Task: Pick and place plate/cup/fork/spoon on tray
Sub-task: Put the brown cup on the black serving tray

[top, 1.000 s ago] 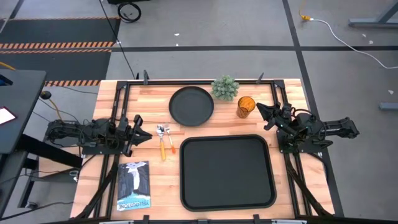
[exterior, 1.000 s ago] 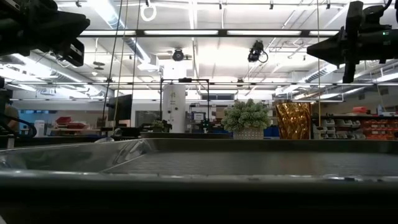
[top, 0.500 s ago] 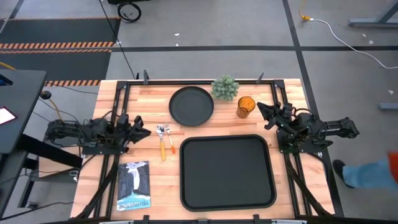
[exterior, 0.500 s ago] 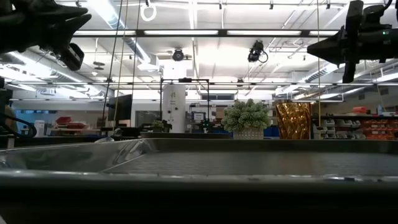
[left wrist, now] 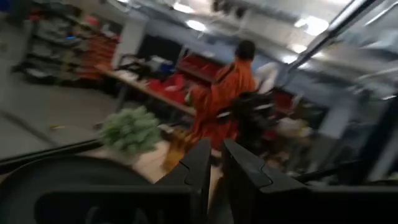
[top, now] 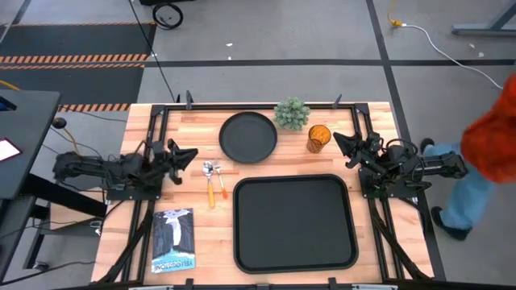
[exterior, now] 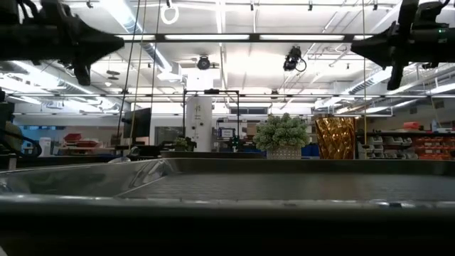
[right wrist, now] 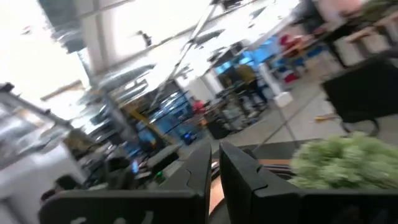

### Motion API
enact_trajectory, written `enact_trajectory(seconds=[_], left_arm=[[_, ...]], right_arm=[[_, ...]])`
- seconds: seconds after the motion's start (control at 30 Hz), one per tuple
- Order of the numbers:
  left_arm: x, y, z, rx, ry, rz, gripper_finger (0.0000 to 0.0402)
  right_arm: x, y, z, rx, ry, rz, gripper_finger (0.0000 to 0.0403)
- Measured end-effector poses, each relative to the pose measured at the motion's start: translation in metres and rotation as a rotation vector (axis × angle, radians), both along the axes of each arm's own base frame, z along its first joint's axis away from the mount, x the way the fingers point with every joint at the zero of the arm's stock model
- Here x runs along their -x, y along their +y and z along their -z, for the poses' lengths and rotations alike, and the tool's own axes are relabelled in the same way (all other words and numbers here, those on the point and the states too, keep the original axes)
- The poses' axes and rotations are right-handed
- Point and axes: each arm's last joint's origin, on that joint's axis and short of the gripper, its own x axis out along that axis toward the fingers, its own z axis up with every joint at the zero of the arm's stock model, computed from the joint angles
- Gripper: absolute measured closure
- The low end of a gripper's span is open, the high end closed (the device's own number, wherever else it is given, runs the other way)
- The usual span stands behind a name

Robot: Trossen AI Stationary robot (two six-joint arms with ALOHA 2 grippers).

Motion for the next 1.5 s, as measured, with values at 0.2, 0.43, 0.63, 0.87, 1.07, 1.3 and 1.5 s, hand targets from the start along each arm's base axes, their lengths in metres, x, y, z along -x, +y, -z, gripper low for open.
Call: enact_trajectory(seconds=[0.2,0.43,0.63,0.87,1.07,1.3,1.5], left_arm=[[-0.013,0.001,0.003,0.027,0.031,-0.085,0.0353],[-0.026,0.006,-0.001,-0.057,0.041,-0.15,0.0353],[-0.044,0.013,-0.01,-0.077,0.11,-0.211,0.0353],[-0.076,0.019,-0.02,-0.064,0.18,-0.204,0.0353],[-0.109,0.023,-0.028,-0.079,0.232,-0.191,0.0353],[-0.151,0.032,-0.035,-0.038,0.251,-0.059,0.0353],[-0.192,0.045,-0.035,-0.011,0.316,0.048,0.0353]], right_arm=[[-0.006,-0.002,-0.001,0.077,0.044,0.008,0.0364],[-0.01,-0.003,-0.01,0.181,0.119,0.057,0.0364],[-0.02,-0.004,-0.007,0.16,0.228,0.132,0.0364],[-0.036,0.0,0.004,0.147,0.38,0.126,0.0364],[-0.044,0.003,-0.01,0.159,0.513,0.1,0.0364],[-0.041,-0.002,-0.037,0.116,0.694,0.111,0.0364],[-0.035,-0.006,-0.048,0.141,0.781,0.135,0.0364]])
